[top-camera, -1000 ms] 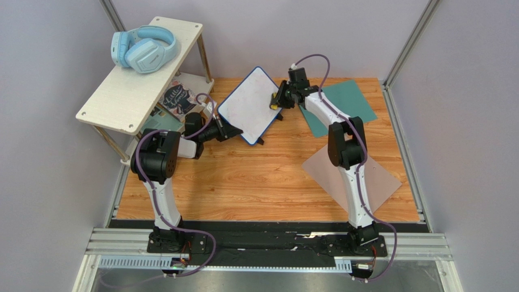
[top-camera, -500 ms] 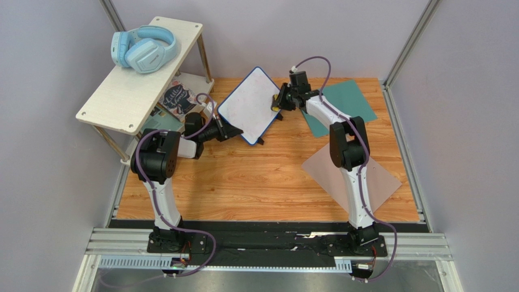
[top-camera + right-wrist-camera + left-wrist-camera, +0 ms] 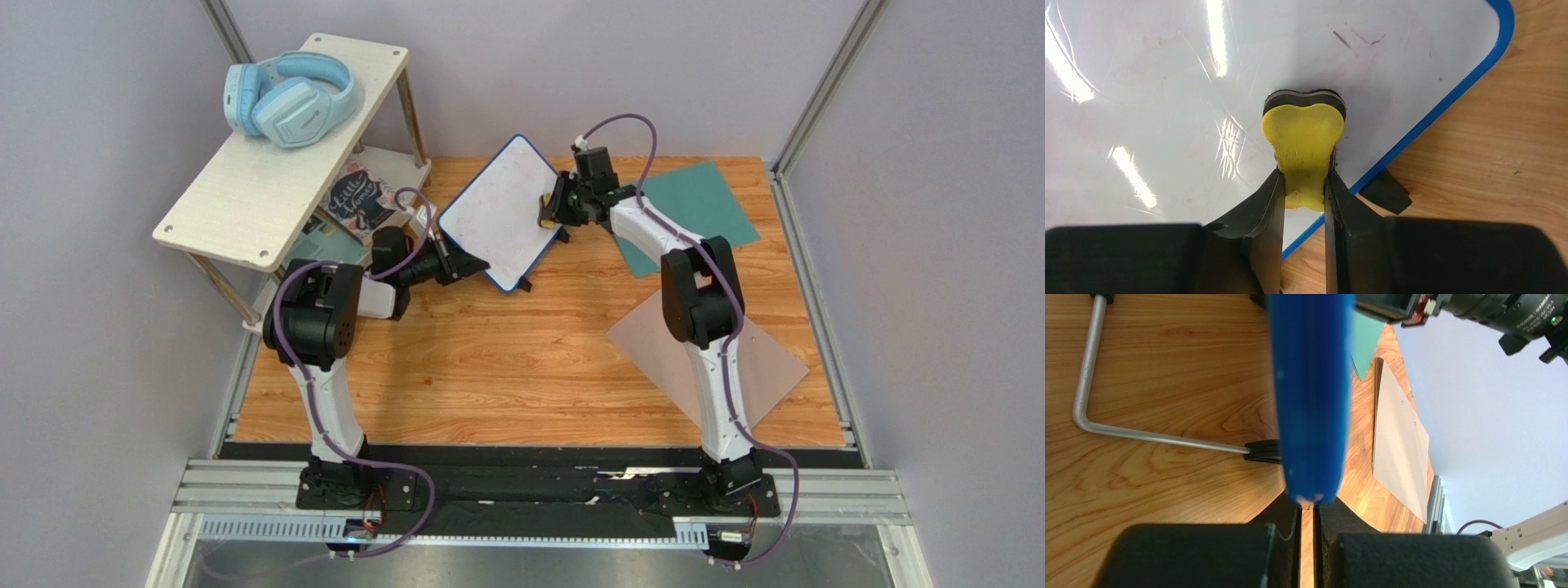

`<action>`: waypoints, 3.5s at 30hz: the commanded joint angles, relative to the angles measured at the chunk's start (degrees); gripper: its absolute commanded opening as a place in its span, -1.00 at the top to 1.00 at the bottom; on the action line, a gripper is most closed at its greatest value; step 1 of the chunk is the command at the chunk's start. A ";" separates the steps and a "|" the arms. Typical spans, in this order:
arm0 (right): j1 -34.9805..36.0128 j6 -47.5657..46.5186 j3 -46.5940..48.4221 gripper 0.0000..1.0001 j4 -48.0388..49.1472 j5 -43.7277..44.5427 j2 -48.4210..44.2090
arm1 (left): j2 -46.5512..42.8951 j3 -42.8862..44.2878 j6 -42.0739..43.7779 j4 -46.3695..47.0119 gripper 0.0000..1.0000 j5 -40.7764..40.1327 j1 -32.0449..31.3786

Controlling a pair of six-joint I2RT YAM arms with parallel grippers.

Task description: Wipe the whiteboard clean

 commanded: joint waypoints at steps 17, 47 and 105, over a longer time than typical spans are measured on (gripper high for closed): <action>2.46 5.65 -15.19 1.00 -0.08 -6.53 -1.81 | 0.24 -0.68 1.06 1.03 1.00 3.33 -0.98; 8.96 -1.55 -5.26 1.00 -8.51 -6.71 -3.31 | -0.64 -1.03 0.18 2.09 1.00 4.39 -0.98; 8.08 -9.20 -31.46 -0.44 -17.93 2.34 -29.59 | -18.21 -5.68 13.02 -20.85 0.39 -3.08 -1.77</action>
